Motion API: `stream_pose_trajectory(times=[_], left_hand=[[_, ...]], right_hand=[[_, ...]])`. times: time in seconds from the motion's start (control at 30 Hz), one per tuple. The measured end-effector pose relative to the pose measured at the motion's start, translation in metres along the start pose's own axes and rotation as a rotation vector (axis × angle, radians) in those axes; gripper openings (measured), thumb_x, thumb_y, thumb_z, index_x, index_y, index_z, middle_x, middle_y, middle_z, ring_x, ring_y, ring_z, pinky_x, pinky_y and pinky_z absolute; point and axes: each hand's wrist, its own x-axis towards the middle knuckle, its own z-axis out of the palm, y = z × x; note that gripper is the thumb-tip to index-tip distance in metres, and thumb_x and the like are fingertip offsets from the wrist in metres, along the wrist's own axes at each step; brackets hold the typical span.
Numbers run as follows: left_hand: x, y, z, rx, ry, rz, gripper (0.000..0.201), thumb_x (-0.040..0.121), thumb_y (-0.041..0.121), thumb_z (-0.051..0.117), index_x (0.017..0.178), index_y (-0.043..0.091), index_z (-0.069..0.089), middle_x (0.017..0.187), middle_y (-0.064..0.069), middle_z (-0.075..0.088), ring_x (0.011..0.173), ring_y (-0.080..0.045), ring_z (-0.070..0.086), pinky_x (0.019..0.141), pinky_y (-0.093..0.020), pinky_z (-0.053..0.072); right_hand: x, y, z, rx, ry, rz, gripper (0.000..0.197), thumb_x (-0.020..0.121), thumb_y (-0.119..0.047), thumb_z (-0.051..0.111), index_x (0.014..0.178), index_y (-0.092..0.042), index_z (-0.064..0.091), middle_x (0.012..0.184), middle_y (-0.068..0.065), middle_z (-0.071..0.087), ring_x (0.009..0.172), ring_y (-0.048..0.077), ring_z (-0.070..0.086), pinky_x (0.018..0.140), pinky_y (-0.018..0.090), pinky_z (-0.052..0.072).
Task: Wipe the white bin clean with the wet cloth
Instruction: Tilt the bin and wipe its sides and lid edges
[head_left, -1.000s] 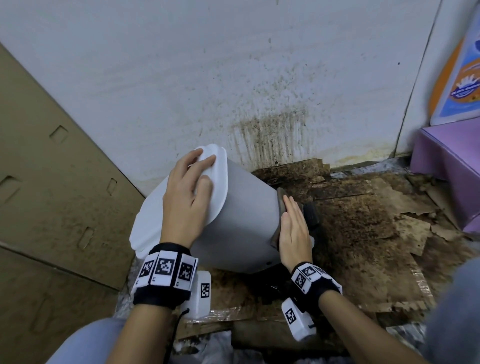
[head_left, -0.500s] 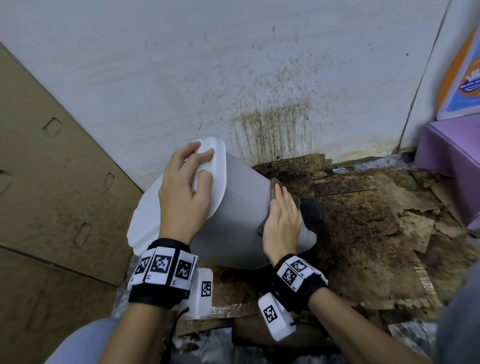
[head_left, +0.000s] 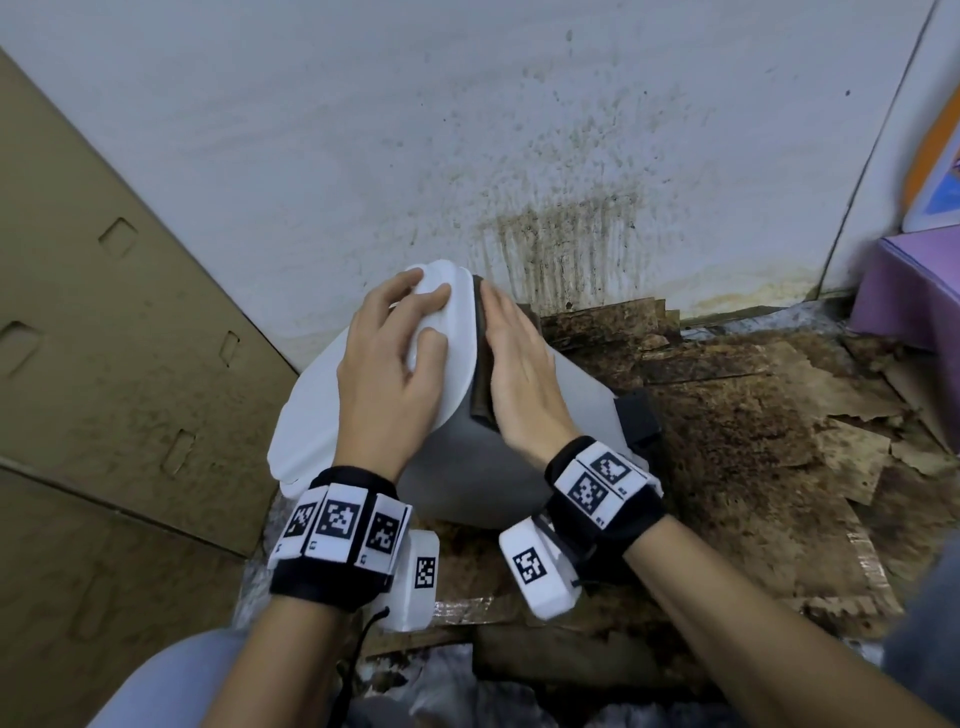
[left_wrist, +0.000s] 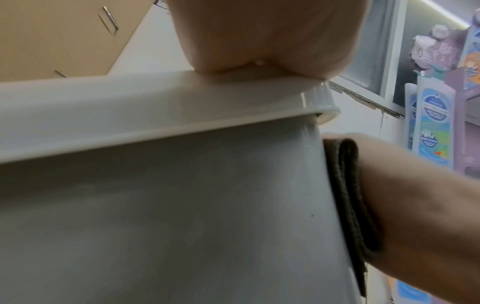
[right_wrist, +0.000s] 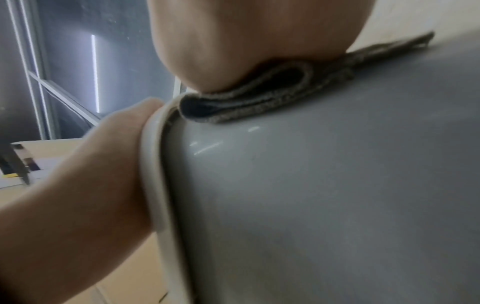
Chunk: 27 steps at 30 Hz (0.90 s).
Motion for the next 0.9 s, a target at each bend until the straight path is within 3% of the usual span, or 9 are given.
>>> stream_pose_trajectory(times=[0.13, 0.23, 0.33, 0.47, 0.6, 0.67, 0.8, 0.9], left_hand=[[0.000, 0.002, 0.001, -0.011, -0.024, 0.022, 0.038, 0.095, 0.022, 0.046, 0.125, 0.023, 0.069, 0.145, 0.010, 0.051, 0.136, -0.005, 0.045, 0.107, -0.024, 0.038], [-0.001, 0.003, 0.001, -0.025, -0.026, 0.021, 0.037, 0.095, 0.021, 0.047, 0.124, 0.022, 0.070, 0.145, 0.010, 0.051, 0.136, -0.005, 0.045, 0.107, -0.017, 0.035], [-0.001, 0.005, 0.001, -0.013, -0.035, 0.015, 0.037, 0.095, 0.021, 0.044, 0.124, 0.021, 0.068, 0.146, 0.008, 0.049, 0.137, -0.007, 0.044, 0.107, -0.020, 0.035], [0.002, 0.005, 0.000, -0.007, -0.058, 0.011, 0.039, 0.096, 0.024, 0.041, 0.126, 0.022, 0.066, 0.148, 0.009, 0.047, 0.138, -0.008, 0.043, 0.106, -0.027, 0.035], [0.002, 0.008, 0.003, 0.002, -0.056, 0.028, 0.039, 0.096, 0.024, 0.041, 0.126, 0.022, 0.066, 0.148, 0.008, 0.047, 0.138, -0.009, 0.043, 0.106, -0.027, 0.036], [0.002, 0.009, 0.005, 0.015, -0.054, 0.035, 0.039, 0.096, 0.024, 0.041, 0.125, 0.021, 0.066, 0.148, 0.008, 0.047, 0.137, -0.009, 0.044, 0.105, -0.023, 0.034], [0.001, 0.009, 0.006, 0.053, -0.055, 0.035, 0.038, 0.096, 0.023, 0.040, 0.124, 0.023, 0.066, 0.147, 0.009, 0.047, 0.135, -0.007, 0.043, 0.097, 0.000, 0.025], [0.000, 0.005, 0.003, 0.061, -0.029, 0.039, 0.039, 0.095, 0.024, 0.038, 0.122, 0.023, 0.066, 0.147, 0.009, 0.047, 0.132, -0.002, 0.041, 0.094, 0.002, 0.025]], right_hand=[[0.023, 0.017, -0.016, -0.111, -0.073, -0.019, 0.049, 0.109, -0.030, 0.016, 0.157, -0.027, 0.025, 0.164, -0.010, 0.025, 0.151, 0.005, 0.018, 0.125, 0.039, 0.013], [0.031, 0.034, -0.031, -0.279, -0.148, -0.002, 0.046, 0.110, -0.022, 0.019, 0.154, -0.013, 0.032, 0.160, 0.004, 0.033, 0.149, 0.017, 0.026, 0.122, 0.035, 0.017], [0.027, 0.063, -0.041, -0.413, -0.175, 0.053, 0.052, 0.107, -0.021, 0.018, 0.154, -0.003, 0.030, 0.161, 0.014, 0.031, 0.149, 0.028, 0.027, 0.122, 0.035, 0.017], [0.017, 0.088, -0.051, -0.462, -0.137, 0.179, 0.069, 0.095, -0.033, 0.009, 0.154, -0.002, 0.030, 0.160, 0.015, 0.032, 0.149, 0.030, 0.028, 0.121, 0.035, 0.017], [0.009, 0.096, -0.058, -0.478, -0.109, 0.236, 0.077, 0.088, -0.034, 0.006, 0.154, -0.001, 0.028, 0.162, 0.015, 0.029, 0.150, 0.029, 0.025, 0.122, 0.034, 0.015], [0.007, 0.093, -0.059, -0.407, -0.082, 0.277, 0.069, 0.096, -0.034, 0.008, 0.154, -0.007, 0.030, 0.161, 0.009, 0.031, 0.149, 0.025, 0.026, 0.119, 0.032, 0.015], [0.008, 0.087, -0.059, -0.368, -0.047, 0.306, 0.049, 0.108, -0.021, 0.016, 0.151, -0.011, 0.037, 0.157, 0.006, 0.037, 0.146, 0.025, 0.030, 0.116, 0.031, 0.018], [0.008, 0.078, -0.052, -0.397, -0.040, 0.272, 0.058, 0.101, -0.028, 0.010, 0.150, -0.011, 0.039, 0.157, 0.005, 0.037, 0.146, 0.023, 0.030, 0.118, 0.032, 0.018]])
